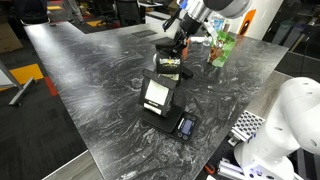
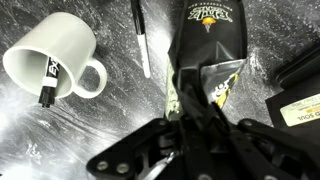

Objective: Pick the black bag and move it to the right on the table

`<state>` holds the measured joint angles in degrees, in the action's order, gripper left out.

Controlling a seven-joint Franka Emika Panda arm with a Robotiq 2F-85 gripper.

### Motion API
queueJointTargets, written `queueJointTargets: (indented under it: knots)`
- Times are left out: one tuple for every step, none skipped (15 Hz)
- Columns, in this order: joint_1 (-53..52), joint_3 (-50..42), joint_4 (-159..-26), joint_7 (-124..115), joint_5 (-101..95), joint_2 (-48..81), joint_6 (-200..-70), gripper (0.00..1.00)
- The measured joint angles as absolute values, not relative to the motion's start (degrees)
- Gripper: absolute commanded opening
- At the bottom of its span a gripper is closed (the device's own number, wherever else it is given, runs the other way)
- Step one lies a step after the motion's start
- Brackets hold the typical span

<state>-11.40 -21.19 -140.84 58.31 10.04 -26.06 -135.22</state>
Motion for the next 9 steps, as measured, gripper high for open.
queueJointTargets:
  knots:
    - [-11.3,-20.8,-140.8,58.7,9.9,-26.1,-135.2,0.01]
    - [-11.0,-20.2,-140.8,58.8,9.6,-26.1,-135.2,0.01]
    - [-10.5,-19.2,-140.8,58.9,9.1,-26.1,-135.3,0.01]
    - [-10.0,-18.1,-140.8,58.9,8.5,-26.4,-135.3,0.01]
    - [-9.4,-17.0,-140.9,58.9,7.7,-27.0,-135.3,0.01]
    - [-8.6,-16.0,-141.1,58.6,6.9,-27.8,-135.4,0.01]
    - [-7.6,-15.1,-141.4,57.7,5.8,-28.9,-135.4,0.01]
    - [-6.3,-14.3,-141.7,56.1,4.7,-30.3,-135.4,0.01]
    - [-4.9,-13.9,-142.2,54.5,3.7,-32.0,-135.4,0.01]
